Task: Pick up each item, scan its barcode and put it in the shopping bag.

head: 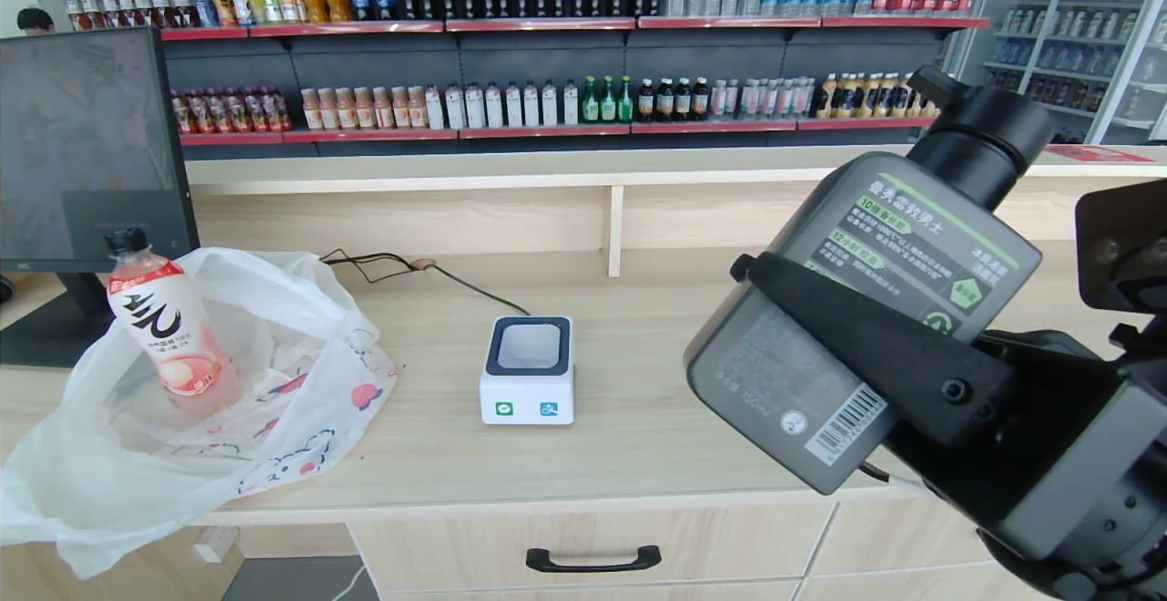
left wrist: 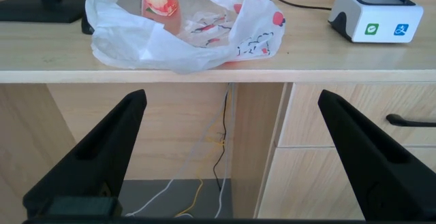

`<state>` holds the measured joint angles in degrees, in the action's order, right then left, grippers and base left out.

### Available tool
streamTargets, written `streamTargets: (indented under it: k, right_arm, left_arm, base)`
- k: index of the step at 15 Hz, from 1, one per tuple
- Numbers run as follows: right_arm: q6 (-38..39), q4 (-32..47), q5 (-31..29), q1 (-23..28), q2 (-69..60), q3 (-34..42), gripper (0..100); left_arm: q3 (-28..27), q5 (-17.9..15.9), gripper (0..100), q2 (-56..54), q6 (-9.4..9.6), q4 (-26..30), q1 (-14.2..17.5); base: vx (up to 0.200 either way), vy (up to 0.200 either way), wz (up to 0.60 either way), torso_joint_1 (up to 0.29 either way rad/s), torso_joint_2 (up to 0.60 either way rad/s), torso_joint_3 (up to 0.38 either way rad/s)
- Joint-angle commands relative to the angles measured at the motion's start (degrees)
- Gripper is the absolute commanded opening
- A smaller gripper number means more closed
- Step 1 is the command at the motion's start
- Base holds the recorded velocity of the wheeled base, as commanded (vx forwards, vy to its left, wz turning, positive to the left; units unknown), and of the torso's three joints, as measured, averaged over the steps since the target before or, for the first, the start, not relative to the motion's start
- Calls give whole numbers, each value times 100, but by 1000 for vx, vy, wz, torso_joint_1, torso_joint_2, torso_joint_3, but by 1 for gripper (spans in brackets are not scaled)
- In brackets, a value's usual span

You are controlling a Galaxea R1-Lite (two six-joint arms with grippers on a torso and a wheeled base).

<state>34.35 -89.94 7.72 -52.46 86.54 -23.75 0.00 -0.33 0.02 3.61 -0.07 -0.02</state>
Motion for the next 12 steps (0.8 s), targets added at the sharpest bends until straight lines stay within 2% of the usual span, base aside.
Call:
streamTargets:
  k: [1,9,12]
  right_arm:
    - [1,-6,2,-1,12,-7,0]
    - [-227,-6,11,34,65,10,0]
    - [-579,-6,2,289,196,125,0]
  left_arm:
    - [0,-2,100,-2,0,-1,2]
    - [0,7,100,-2,-18,7,-6]
    - [0,-2,100,-2,-150,7,2]
  base:
    - [0,0,0,0,0,0]
    - [0,0,0,0,0,0]
    - [0,0,0,0,0,0]
